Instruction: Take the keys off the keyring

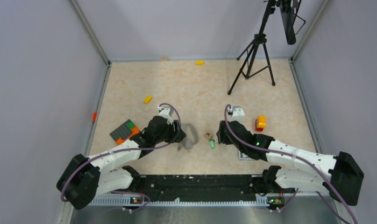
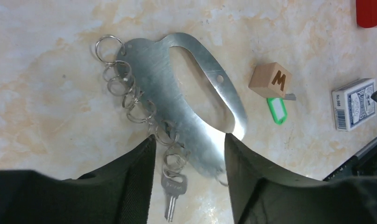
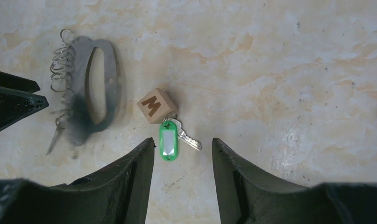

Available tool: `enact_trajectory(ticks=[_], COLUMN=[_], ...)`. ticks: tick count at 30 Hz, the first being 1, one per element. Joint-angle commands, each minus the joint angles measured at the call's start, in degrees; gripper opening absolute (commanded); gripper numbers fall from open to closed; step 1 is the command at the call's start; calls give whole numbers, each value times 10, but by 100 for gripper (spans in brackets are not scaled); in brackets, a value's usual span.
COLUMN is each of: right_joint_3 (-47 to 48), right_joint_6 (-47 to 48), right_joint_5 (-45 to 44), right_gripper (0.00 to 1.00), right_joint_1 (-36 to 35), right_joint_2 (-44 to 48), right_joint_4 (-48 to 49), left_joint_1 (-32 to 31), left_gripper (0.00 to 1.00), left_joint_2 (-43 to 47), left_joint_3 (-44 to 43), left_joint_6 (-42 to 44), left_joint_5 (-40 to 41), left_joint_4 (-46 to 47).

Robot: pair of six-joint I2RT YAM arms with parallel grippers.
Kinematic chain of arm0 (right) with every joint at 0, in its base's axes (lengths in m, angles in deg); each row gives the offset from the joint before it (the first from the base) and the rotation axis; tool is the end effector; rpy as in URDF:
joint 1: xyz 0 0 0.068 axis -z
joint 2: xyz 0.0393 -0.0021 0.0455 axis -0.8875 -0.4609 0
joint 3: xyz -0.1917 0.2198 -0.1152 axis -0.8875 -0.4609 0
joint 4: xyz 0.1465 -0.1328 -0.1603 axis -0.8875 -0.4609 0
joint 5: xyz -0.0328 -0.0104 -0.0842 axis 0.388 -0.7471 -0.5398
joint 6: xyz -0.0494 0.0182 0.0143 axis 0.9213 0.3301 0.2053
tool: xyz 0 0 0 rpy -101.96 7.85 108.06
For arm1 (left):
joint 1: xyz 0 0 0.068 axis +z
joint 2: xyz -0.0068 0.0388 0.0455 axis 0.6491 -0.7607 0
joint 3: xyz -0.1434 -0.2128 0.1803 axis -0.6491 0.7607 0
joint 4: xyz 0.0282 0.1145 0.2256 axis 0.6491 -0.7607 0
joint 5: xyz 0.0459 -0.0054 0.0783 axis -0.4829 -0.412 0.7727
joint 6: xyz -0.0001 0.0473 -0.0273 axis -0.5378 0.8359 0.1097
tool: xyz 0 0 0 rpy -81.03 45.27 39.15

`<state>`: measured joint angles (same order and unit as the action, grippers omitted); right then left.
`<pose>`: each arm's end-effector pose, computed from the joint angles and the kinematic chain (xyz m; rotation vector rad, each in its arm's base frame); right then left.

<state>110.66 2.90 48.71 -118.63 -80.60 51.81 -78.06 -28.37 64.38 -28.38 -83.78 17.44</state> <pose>0.1151 0.1413 0.2588 -0.0938 2.2152 0.3809 0.1558 -0.1229 0.2183 0.1148 2.3007 -0.7470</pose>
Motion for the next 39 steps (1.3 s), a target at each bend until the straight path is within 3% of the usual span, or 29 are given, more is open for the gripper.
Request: enact_trajectory(ticks=[1, 5, 6, 9, 11, 14, 17, 23, 27, 35, 39], right_joint_3=[36, 73, 83, 94, 99, 124, 167, 237, 225, 187, 202], right_joint_6=[26, 35, 28, 8, 3, 12, 16, 31, 43, 73, 77], right_joint_5=[-25, 14, 55, 223, 268, 263, 244, 187, 170, 160, 177], right_gripper=[49, 53, 55, 73, 78, 81, 88, 88, 88, 88, 89], right_joint_1=[5, 24, 44, 134, 167, 176, 177, 177, 177, 177, 177], right_joint_2=[16, -4, -12, -33, -31, -35, -66, -128, -115, -49, -63], right_joint_4=[-2, -38, -46, -36, -28, -59, -127, -227, -211, -158, -184], left_joint_1=[6, 15, 21, 67, 114, 159, 168, 169, 169, 169, 170], left_gripper=[67, 97, 98, 98, 98, 98, 98, 98, 98, 98, 98], left_joint_2=[36, 58, 61, 48, 28, 20, 9, -59, -76, -10, -2], left_joint_3=[-29, -41, -46, -69, -95, -116, -135, -184, -195, -176, -183], left_joint_6=[18, 29, 30, 36, 40, 46, 52, 51, 44, 50, 53], left_joint_5=[32, 73, 80, 48, -6, -22, 14, 53, 64, 67, 84], left_joint_4=[-18, -58, -70, -104, -150, -186, -219, -299, -318, -287, -297])
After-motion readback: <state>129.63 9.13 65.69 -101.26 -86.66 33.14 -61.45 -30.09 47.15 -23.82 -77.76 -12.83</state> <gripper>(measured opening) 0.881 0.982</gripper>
